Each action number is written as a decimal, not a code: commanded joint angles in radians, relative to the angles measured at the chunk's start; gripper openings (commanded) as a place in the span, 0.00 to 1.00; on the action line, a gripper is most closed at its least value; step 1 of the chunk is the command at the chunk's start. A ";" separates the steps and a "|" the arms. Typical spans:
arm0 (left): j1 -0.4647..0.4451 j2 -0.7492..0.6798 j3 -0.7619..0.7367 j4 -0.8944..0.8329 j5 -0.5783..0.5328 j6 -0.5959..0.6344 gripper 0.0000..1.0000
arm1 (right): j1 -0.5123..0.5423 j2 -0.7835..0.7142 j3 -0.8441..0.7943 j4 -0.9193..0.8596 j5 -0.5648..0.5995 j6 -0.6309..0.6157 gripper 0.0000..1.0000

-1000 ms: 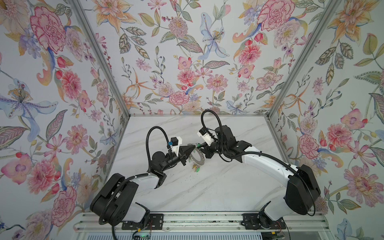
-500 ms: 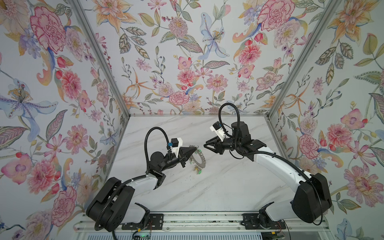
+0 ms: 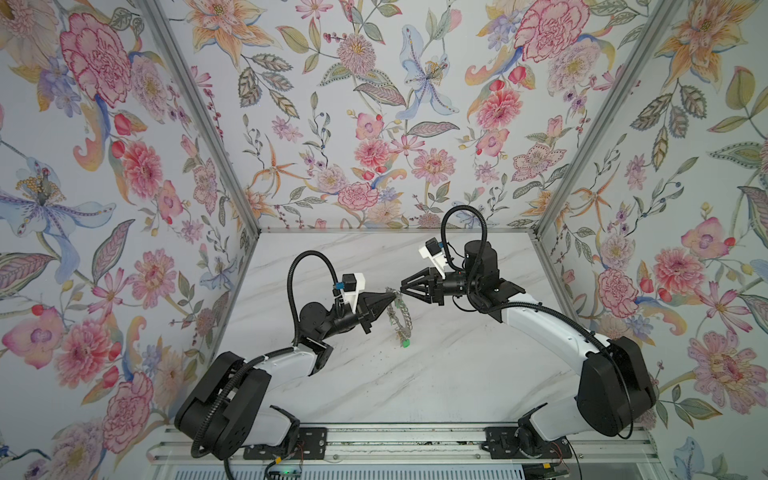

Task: Remove the keys from the keyring

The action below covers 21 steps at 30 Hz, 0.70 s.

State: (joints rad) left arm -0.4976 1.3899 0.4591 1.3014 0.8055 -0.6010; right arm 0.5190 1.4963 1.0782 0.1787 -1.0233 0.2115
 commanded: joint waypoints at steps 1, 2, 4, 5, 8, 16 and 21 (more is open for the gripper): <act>-0.002 0.010 0.036 0.079 0.007 -0.012 0.00 | 0.018 0.008 0.000 0.049 -0.047 0.021 0.31; -0.002 0.012 0.040 0.082 0.006 -0.011 0.00 | 0.021 0.008 0.001 0.042 -0.049 0.015 0.29; -0.002 0.019 0.044 0.090 0.005 -0.014 0.00 | 0.022 0.010 0.000 0.036 -0.050 0.007 0.29; -0.002 0.020 0.044 0.093 -0.002 -0.017 0.00 | 0.023 0.013 0.002 0.033 -0.049 0.008 0.27; -0.002 0.021 0.049 0.093 -0.006 -0.014 0.00 | 0.027 0.015 0.012 0.001 -0.052 -0.007 0.22; -0.002 0.018 0.048 0.098 -0.026 -0.012 0.00 | 0.036 0.002 0.015 -0.020 -0.040 -0.032 0.09; -0.002 0.025 0.044 0.099 -0.023 -0.014 0.00 | 0.040 0.000 0.029 -0.025 -0.035 -0.033 0.00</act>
State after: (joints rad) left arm -0.4976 1.4143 0.4744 1.3293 0.7925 -0.6365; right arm 0.5430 1.4982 1.0786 0.1688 -1.0405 0.1761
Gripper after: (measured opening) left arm 0.050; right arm 0.051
